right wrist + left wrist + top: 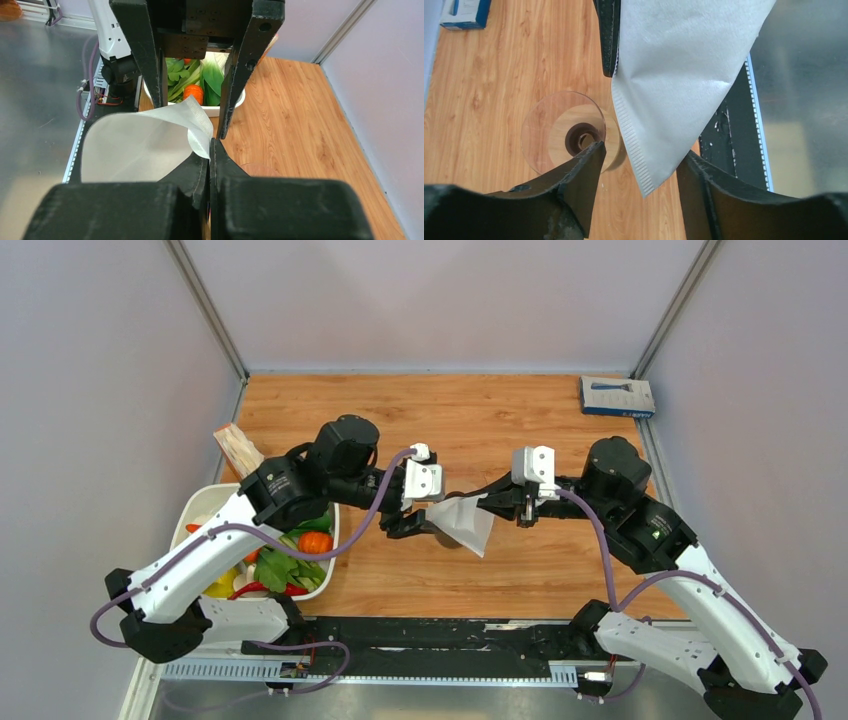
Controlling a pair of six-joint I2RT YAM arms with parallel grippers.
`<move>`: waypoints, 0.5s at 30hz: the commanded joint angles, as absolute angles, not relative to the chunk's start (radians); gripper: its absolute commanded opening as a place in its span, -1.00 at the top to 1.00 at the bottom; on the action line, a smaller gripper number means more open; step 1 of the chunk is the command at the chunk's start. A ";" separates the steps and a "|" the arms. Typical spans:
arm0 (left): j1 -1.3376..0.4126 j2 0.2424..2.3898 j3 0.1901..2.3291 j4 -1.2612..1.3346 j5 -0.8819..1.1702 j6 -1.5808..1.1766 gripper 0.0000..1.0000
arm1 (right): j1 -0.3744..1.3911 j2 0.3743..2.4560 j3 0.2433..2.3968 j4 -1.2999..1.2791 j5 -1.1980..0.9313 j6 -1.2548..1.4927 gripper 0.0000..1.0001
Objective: Place the coffee filter in the dripper
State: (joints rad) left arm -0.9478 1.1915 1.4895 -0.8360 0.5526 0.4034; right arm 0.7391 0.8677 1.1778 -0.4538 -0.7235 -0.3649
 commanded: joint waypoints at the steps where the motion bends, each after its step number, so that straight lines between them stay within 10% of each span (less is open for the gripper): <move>1: -0.955 1.154 1.479 -0.778 0.558 0.417 -0.20 | 0.745 0.861 1.203 -0.414 -0.733 -0.348 1.00; 15: -0.910 1.108 1.415 -0.701 0.673 0.308 0.81 | 0.744 0.851 1.206 -0.416 -0.739 -0.336 1.00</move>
